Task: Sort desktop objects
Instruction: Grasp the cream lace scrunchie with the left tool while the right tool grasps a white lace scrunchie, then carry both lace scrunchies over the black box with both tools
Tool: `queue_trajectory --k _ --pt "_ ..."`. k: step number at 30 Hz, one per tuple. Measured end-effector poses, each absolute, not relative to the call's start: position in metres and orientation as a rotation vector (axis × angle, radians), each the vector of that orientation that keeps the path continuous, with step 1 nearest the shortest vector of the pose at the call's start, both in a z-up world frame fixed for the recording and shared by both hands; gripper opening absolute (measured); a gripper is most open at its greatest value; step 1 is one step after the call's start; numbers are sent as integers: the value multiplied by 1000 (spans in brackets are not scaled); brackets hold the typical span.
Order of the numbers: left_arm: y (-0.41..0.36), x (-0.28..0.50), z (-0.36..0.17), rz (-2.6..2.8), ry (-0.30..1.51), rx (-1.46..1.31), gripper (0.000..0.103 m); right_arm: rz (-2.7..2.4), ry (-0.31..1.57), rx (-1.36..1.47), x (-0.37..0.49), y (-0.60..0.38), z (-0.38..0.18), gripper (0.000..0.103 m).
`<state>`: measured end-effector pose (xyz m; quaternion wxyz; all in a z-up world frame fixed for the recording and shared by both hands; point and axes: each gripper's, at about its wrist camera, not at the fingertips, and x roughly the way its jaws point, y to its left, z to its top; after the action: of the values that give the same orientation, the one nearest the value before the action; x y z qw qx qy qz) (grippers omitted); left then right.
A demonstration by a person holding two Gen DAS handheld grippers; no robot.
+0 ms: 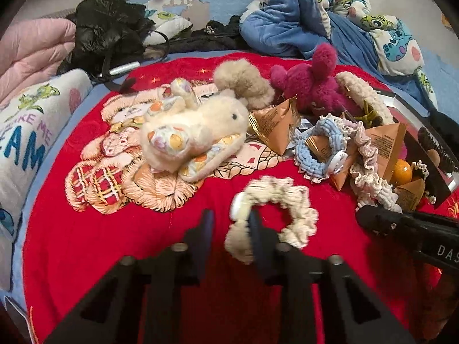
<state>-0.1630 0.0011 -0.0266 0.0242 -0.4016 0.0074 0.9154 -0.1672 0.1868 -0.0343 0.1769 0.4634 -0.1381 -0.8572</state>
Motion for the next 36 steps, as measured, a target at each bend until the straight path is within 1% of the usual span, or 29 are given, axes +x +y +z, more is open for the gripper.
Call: queue_trajectory --k 1,10,18,27,36 --pt "0 -163 -25 2836 21 -1231 14 -2425 -386 1308 -166 186 -33 11" --pt "-6 -149 -12 2849 -87 -1159 14 -2391 -354 1207 -151 175 -12 11" --pt "-3 -138 -4 2857 -126 -1096 14 -2305 -428 1118 -143 169 2 11" --pt "14 -132 0 2828 -59 -1085 14 -2347 -391 1089 -138 173 13 11" --pt "46 -121 14 2799 -38 -1065 14 -2415 -343 1090 -123 196 23 11"
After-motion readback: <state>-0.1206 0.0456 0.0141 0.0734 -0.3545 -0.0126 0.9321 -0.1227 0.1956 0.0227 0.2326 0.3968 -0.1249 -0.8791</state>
